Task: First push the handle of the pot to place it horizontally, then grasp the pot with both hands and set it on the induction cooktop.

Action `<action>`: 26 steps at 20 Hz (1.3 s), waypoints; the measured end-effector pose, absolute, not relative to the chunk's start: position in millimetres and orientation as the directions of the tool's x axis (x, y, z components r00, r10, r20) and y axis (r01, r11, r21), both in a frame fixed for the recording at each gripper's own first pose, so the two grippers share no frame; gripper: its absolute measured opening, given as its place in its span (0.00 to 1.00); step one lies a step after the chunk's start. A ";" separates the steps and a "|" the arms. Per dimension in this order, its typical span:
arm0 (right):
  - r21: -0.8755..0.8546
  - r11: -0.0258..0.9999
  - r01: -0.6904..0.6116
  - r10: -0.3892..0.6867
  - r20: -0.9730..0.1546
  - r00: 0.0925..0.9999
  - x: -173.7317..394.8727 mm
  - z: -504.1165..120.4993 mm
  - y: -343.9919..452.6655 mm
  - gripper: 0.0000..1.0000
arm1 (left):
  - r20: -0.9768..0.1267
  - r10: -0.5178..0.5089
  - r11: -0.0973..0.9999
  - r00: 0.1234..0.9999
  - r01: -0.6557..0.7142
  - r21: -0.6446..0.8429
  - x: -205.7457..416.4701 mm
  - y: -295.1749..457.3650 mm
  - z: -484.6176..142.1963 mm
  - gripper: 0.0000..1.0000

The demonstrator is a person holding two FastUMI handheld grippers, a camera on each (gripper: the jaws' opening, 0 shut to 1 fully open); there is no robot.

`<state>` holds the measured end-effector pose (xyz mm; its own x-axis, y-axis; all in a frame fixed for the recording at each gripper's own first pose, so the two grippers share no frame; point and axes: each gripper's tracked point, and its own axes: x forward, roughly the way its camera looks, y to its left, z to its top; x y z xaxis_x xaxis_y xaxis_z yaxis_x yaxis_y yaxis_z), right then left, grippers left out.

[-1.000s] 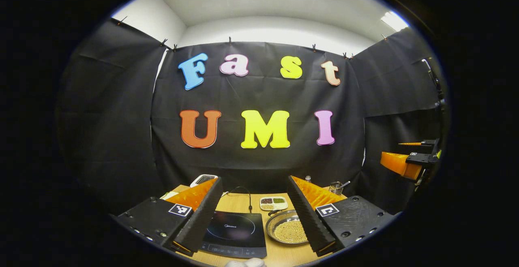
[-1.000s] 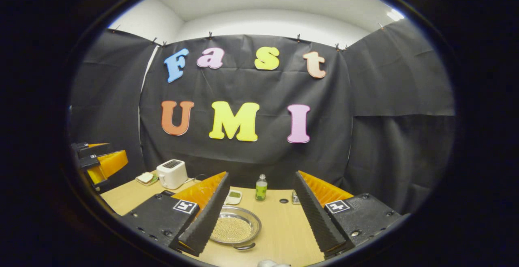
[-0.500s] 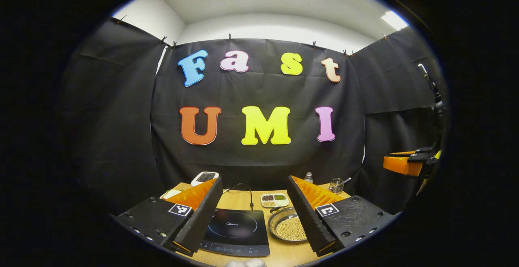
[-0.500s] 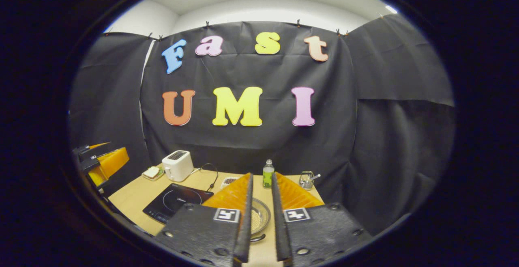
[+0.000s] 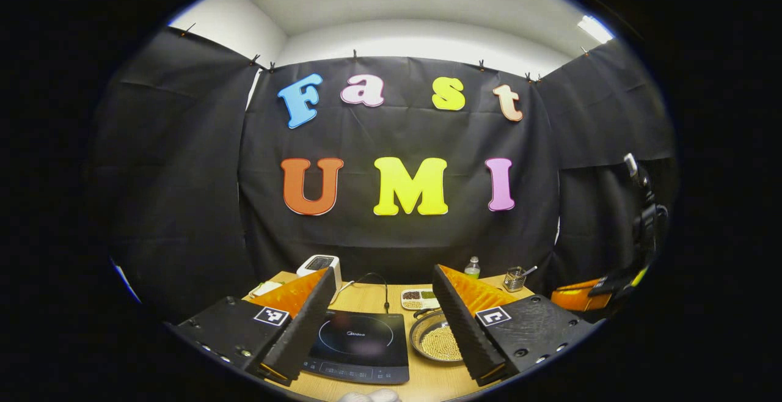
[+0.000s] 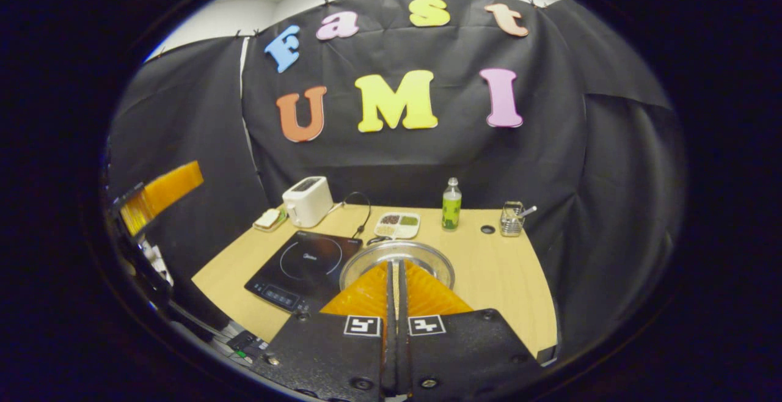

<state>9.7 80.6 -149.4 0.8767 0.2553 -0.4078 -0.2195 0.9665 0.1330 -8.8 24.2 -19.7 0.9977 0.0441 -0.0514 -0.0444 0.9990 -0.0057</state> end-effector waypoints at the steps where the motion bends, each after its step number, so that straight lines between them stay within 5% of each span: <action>1: 0.125 0.966 -0.227 0.259 -0.428 0.866 10.9 -164.6 85.5 0.02 | -0.058 0.051 0.999 0.997 -0.052 -0.007 -9.6 25.7 -21.1 0.95; 13: 0.141 0.928 -0.343 0.340 -0.693 0.635 22.8 -347.2 130.6 0.04 | -0.092 0.174 0.984 0.980 -0.169 0.064 -12.6 43.8 -23.8 0.95; 26: 0.188 0.927 -0.325 0.346 -0.765 0.544 50.8 -387.3 98.8 0.00 | -0.132 0.256 0.966 0.958 -0.248 0.075 6.6 40.8 -33.7 0.95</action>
<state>50.8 98.8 -387.3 0.5441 0.3456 -0.7646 -0.3250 0.9269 0.1877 6.6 40.8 -33.7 0.9576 0.2562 -0.1317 -0.2480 0.9658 0.0752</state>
